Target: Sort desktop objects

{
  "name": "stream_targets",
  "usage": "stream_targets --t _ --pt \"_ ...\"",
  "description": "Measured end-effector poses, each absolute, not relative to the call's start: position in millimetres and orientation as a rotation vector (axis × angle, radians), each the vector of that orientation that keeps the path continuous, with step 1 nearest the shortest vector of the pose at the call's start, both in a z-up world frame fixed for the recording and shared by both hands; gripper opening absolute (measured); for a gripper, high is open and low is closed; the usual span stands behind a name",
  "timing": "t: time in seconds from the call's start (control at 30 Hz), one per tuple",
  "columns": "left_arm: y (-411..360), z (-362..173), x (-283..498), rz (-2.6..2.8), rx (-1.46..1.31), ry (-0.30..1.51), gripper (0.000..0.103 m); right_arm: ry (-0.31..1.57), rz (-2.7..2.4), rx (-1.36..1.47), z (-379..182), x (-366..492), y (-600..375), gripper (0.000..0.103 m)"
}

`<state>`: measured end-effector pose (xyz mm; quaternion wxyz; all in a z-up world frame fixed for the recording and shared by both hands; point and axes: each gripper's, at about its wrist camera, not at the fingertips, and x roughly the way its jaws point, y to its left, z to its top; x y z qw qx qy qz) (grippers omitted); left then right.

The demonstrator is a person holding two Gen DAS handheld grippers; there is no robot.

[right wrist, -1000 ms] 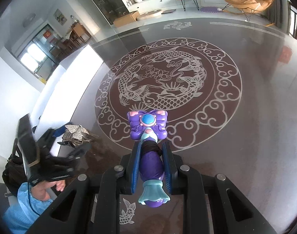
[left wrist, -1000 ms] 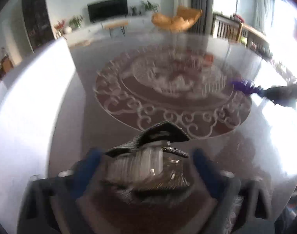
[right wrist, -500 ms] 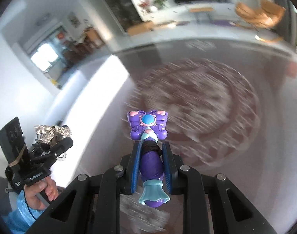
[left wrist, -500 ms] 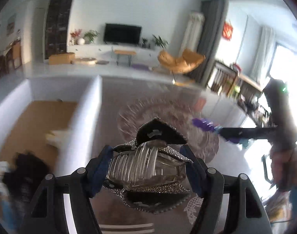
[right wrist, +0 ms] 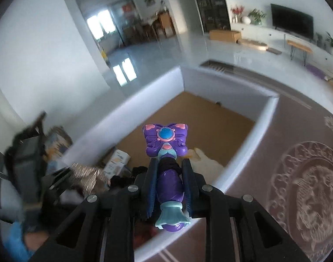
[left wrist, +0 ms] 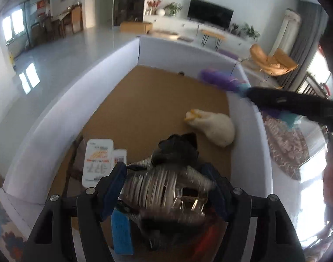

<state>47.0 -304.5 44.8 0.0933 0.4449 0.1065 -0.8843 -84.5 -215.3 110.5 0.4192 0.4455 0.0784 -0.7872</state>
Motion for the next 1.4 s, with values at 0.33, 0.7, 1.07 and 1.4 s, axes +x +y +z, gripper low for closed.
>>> stream_targets --t 0.33,0.7,1.07,1.4 --pt "-295 55 59 -2.552 1.183 0.253 0.102 0.228 -2.029 1.152 104 -80 -211 0.084" --pt "-287 77 80 -2.441 1.001 0.238 0.102 0.441 -2.087 1.001 112 -51 -190 0.092" --pt "-273 88 86 -2.340 0.968 0.160 0.102 0.423 -2.082 0.993 106 -44 -188 0.092" --pt "-258 86 80 -2.224 1.073 0.030 0.102 0.423 -2.084 0.975 109 -44 -189 0.092"
